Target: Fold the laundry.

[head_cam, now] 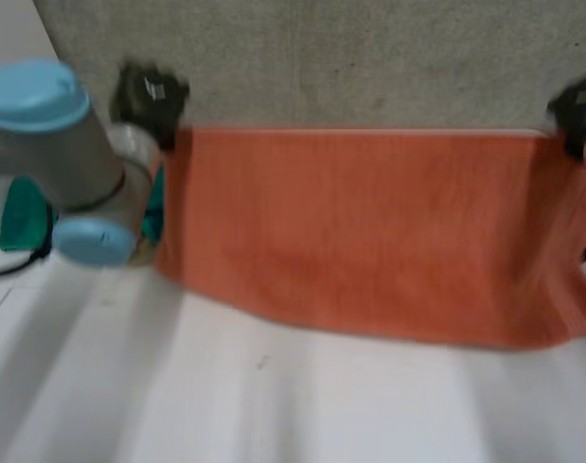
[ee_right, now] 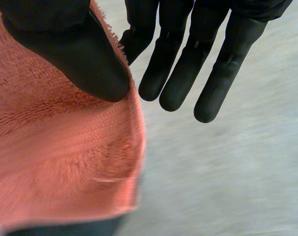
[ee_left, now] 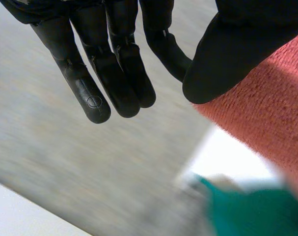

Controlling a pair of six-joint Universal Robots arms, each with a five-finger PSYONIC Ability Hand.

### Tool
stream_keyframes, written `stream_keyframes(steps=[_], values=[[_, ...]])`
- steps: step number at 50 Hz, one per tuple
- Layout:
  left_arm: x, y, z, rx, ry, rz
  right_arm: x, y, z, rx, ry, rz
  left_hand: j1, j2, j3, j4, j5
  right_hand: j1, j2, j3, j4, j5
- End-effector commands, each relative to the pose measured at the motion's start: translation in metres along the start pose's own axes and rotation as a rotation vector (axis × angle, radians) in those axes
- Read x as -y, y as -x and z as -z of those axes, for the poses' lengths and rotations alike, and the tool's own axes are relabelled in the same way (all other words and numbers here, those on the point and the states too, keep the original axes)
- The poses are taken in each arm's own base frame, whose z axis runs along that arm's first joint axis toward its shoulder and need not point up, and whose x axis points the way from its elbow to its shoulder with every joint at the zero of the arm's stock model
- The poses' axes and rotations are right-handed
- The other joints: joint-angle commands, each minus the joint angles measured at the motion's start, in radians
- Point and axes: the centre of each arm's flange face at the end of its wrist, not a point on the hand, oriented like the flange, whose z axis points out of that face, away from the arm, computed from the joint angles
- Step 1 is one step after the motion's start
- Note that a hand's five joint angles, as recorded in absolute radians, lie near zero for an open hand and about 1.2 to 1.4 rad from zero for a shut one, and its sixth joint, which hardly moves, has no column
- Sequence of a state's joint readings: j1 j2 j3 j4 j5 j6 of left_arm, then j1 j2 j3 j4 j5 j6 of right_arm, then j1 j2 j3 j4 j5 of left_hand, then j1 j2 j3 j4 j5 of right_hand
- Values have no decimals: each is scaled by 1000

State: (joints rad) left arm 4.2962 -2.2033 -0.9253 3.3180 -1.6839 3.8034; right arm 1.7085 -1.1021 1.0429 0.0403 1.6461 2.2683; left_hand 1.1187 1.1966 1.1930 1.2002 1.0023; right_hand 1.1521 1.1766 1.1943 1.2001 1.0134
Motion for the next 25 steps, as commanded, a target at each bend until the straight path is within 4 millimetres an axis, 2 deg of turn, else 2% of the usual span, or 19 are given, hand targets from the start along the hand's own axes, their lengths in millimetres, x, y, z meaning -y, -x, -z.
stream_keyframes(steps=[1, 3, 5, 7, 8, 9, 11, 12, 15, 17, 18, 19, 20, 22, 23, 25], values=[[110, 84, -30, 380, -407, 82, 72, -74, -17, -442, -353, -54, 278, 200, 203, 196, 219, 244, 220, 202, 196, 208], [123, 92, -29, 421, -465, 95, 88, -92, -10, -530, -428, -67, 278, 200, 203, 196, 219, 244, 220, 202, 196, 208], [127, 95, -27, 430, -477, 97, 94, -97, -6, -554, -459, -73, 278, 200, 203, 196, 219, 244, 220, 202, 196, 208], [126, 94, -23, 417, -460, 95, 98, -91, -1, -520, -469, -70, 278, 200, 203, 196, 219, 244, 220, 202, 196, 208], [123, 93, -22, 409, -440, 94, 97, -80, 1, -471, -464, -64, 278, 200, 203, 196, 219, 244, 220, 202, 196, 208], [110, 87, -19, 376, -382, 91, 95, -75, 1, -446, -457, -60, 278, 200, 203, 196, 219, 244, 220, 202, 196, 208], [98, 83, -14, 346, -337, 93, 89, -61, 4, -376, -436, -48, 278, 200, 203, 196, 219, 244, 220, 202, 196, 208], [83, 74, -5, 296, -284, 105, 81, -49, 6, -309, -404, -37, 278, 200, 203, 196, 219, 244, 220, 202, 196, 208], [60, 65, 5, 249, -213, 114, 66, -30, 11, -205, -350, -26, 278, 200, 203, 196, 219, 244, 220, 202, 196, 208], [24, 50, 18, 196, -111, 122, 45, -7, 16, -90, -270, -13, 278, 200, 203, 196, 219, 244, 220, 202, 196, 208], [16, 47, 21, 183, -91, 124, 38, 1, 19, -52, -246, -12, 278, 200, 203, 196, 219, 244, 220, 202, 196, 208], [8, 41, 25, 165, -71, 126, 25, 17, 26, 29, -195, -14, 278, 200, 203, 196, 219, 244, 220, 202, 196, 208], [-10, 27, 35, 117, -25, 125, 18, 25, 29, 70, -168, -15, 278, 200, 203, 196, 219, 244, 220, 202, 196, 208], [-27, 14, 46, 68, 14, 124, 5, 41, 36, 142, -126, -19, 278, 200, 203, 196, 219, 244, 220, 202, 196, 208], [-42, 3, 57, 26, 44, 121, -8, 54, 41, 205, -80, -35, 278, 200, 203, 196, 219, 244, 220, 202, 196, 208], [-54, -6, 65, -2, 55, 114, -23, 69, 44, 263, -40, -65, 278, 200, 203, 196, 219, 244, 220, 202, 196, 208]])
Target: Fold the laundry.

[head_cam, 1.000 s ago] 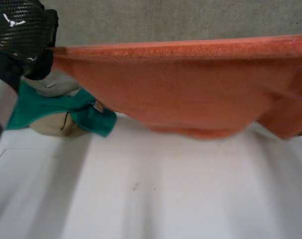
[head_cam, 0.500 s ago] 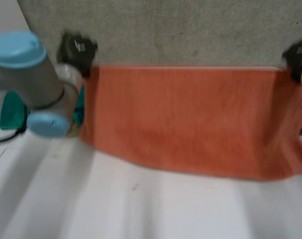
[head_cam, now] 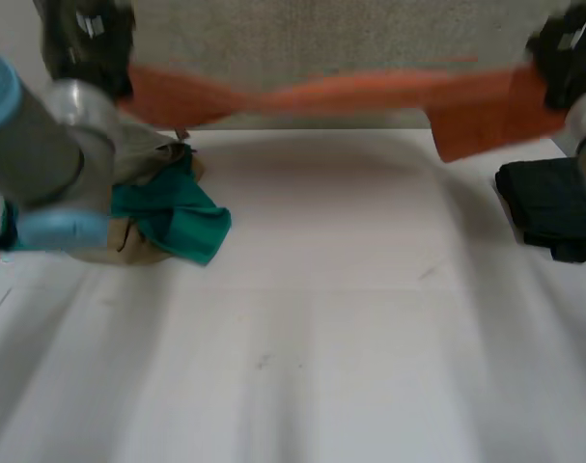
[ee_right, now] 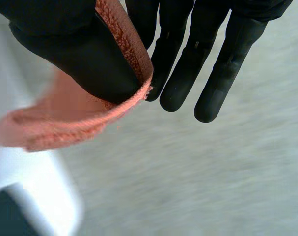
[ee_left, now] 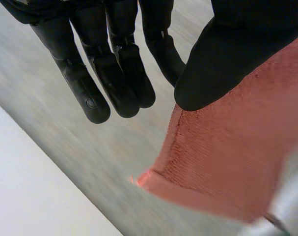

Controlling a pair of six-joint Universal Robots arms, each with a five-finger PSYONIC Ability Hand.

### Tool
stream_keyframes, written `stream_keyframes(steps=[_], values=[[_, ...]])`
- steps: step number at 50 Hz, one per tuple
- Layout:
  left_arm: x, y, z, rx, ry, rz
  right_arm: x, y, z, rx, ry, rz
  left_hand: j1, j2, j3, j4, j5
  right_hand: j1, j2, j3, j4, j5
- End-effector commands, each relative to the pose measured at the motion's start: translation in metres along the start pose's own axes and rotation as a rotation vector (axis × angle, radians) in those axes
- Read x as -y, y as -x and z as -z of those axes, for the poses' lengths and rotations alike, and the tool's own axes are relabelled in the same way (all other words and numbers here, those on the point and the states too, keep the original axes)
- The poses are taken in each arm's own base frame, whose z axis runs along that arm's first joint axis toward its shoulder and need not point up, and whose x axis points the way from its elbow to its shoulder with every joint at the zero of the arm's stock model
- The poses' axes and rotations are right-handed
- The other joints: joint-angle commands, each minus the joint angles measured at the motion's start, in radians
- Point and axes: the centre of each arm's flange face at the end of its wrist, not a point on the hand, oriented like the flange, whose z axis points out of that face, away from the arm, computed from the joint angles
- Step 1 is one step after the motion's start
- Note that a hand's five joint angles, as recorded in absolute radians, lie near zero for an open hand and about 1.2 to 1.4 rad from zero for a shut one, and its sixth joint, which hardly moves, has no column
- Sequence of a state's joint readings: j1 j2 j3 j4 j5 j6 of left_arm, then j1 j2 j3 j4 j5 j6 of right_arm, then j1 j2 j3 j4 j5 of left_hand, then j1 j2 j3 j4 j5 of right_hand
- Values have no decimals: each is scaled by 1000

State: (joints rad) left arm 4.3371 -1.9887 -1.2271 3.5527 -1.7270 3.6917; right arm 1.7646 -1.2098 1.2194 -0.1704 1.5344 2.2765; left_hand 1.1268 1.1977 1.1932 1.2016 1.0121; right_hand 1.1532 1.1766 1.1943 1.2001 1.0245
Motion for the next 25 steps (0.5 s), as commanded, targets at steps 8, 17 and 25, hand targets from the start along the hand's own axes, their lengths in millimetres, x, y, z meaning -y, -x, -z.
stream_keyframes(steps=[8, 17, 25], values=[[-87, -40, 71, -170, 142, -12, -103, 91, 36, 351, 348, -406, 269, 199, 203, 195, 210, 227, 203, 186, 180, 181], [-89, -34, 70, -157, 146, -11, -137, 91, 32, 308, 505, -715, 269, 199, 203, 195, 210, -374, -398, -415, -421, -420], [-87, -27, 62, -131, 132, -14, -149, 90, 33, 329, 592, -726, 269, 199, 203, 195, 210, -496, -519, -537, -543, -542]])
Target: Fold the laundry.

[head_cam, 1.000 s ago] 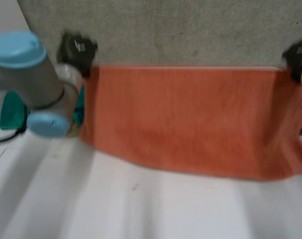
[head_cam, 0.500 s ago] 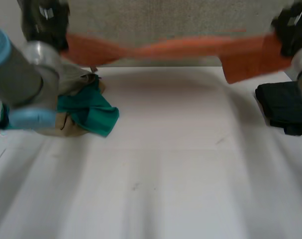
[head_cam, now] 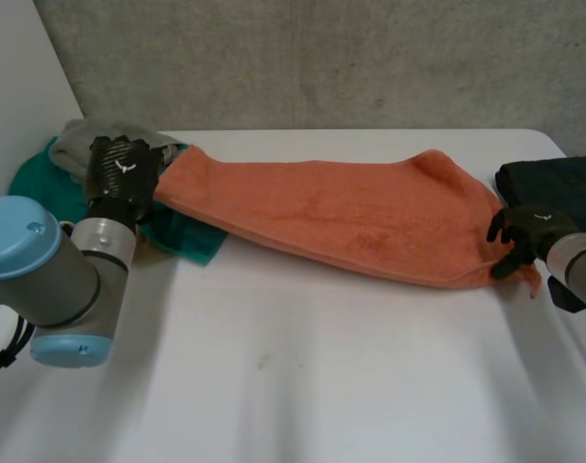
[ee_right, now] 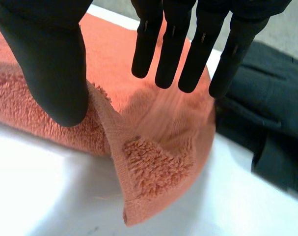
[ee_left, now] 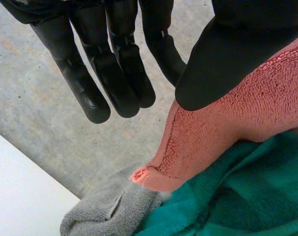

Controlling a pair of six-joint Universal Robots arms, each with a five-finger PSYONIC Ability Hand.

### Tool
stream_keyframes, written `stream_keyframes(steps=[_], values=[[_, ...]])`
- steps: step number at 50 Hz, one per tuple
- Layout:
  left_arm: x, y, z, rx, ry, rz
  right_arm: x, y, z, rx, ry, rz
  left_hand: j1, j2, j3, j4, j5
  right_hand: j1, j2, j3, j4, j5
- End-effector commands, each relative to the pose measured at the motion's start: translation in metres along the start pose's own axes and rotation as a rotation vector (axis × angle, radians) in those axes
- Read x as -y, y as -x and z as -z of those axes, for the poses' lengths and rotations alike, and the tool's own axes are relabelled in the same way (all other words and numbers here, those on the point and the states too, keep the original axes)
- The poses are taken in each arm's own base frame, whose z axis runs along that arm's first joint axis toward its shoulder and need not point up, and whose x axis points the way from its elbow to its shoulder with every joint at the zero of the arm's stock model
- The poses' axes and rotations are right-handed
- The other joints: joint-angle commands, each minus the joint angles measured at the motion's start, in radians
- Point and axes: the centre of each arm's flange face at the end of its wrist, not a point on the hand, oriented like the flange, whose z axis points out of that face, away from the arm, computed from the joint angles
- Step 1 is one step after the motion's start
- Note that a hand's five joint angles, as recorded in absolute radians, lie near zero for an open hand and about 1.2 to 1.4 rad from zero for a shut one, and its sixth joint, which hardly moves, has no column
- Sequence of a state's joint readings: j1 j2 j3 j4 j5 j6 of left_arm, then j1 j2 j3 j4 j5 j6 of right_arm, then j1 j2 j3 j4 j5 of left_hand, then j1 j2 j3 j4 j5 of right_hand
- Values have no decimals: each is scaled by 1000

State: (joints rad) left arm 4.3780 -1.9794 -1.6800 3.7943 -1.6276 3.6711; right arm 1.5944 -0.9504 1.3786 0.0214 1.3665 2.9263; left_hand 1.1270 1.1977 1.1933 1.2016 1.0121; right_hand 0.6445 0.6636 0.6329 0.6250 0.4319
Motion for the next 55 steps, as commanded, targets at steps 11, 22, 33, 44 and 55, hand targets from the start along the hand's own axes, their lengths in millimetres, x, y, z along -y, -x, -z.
stream_keyframes(steps=[11, 22, 33, 44, 55], values=[[-4, 22, -14, 62, 2, -8, -15, -8, -2, -8, 107, 184, 269, 199, 203, 195, 210, 183, 163, 194, 202, 221], [8, 25, 13, 31, 41, -13, 0, -14, 18, -58, 72, 232, 269, 199, 203, 195, 210, 752, 733, 763, 771, 790], [29, 33, 115, -205, 302, -76, 10, -28, 96, -86, 201, 566, 269, 199, 203, 195, 210, 752, 733, 763, 771, 790], [20, 26, 210, -491, 487, -412, -11, -39, 156, -12, 422, 766, 269, 199, 203, 195, 210, 752, 733, 763, 771, 790], [3, 1, 131, -420, 341, -342, -10, -32, 95, -75, 214, 725, 269, 199, 203, 195, 210, 752, 733, 763, 771, 790]])
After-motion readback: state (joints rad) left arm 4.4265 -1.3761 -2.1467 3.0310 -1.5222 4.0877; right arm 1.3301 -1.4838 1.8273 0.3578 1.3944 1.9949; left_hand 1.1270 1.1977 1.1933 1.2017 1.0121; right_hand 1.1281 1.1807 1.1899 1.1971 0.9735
